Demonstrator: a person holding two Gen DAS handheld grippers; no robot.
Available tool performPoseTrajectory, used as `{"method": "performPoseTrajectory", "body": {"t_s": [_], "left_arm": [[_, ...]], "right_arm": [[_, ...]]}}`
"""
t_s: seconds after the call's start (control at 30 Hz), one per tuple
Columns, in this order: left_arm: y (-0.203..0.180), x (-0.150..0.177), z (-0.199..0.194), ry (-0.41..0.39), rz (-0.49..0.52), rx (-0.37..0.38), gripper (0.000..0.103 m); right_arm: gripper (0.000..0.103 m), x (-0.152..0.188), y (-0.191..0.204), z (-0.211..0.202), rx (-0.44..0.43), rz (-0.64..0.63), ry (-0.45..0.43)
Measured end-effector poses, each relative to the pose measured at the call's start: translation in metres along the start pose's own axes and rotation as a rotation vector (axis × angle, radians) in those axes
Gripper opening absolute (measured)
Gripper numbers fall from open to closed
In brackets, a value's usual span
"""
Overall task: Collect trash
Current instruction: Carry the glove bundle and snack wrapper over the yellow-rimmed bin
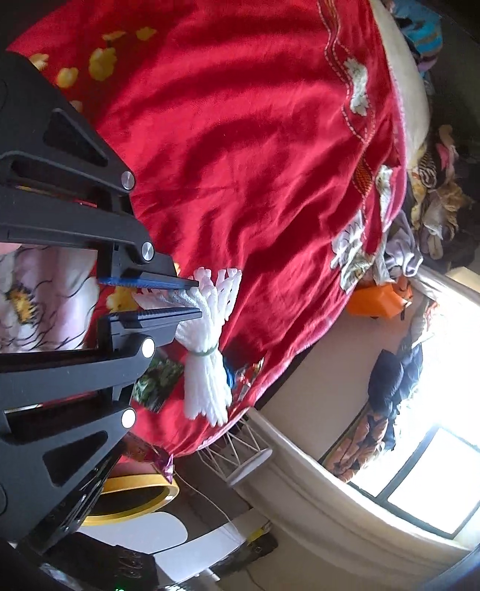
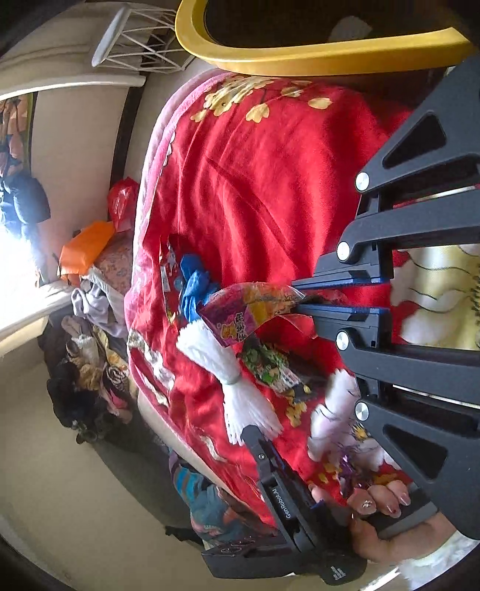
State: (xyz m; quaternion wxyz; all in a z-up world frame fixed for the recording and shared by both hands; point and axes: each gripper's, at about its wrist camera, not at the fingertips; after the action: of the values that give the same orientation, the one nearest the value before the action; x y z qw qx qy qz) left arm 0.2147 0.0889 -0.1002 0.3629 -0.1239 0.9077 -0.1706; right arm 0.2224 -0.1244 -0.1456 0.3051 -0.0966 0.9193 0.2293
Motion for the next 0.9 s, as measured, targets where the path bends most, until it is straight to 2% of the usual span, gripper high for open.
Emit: {"method": "performPoseTrajectory", "body": {"t_s": [0.37,0.9], "left_arm": [[-0.019,0.004,-0.049,-0.087,0.053,0.007,0.005],[-0.049,0.001,-0.094,-0.160,0.133,0.019,0.005]], "right_arm": [[0.008,0.009,0.019,-0.022,-0.041,-0.071,0.002],[0.008,0.004,0.027,-0.068,-0.046,-0.117,-0.085]]}}
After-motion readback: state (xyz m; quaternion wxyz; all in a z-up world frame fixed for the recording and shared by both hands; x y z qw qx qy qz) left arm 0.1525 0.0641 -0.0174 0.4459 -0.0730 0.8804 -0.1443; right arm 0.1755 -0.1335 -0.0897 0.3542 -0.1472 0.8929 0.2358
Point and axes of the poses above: each gripper's, at about its wrist camera, not at the fingertips, and z roughly the way its jaws point, y to its left, x to its underside, and after that the axes turned 4 degrees about y, right-handed
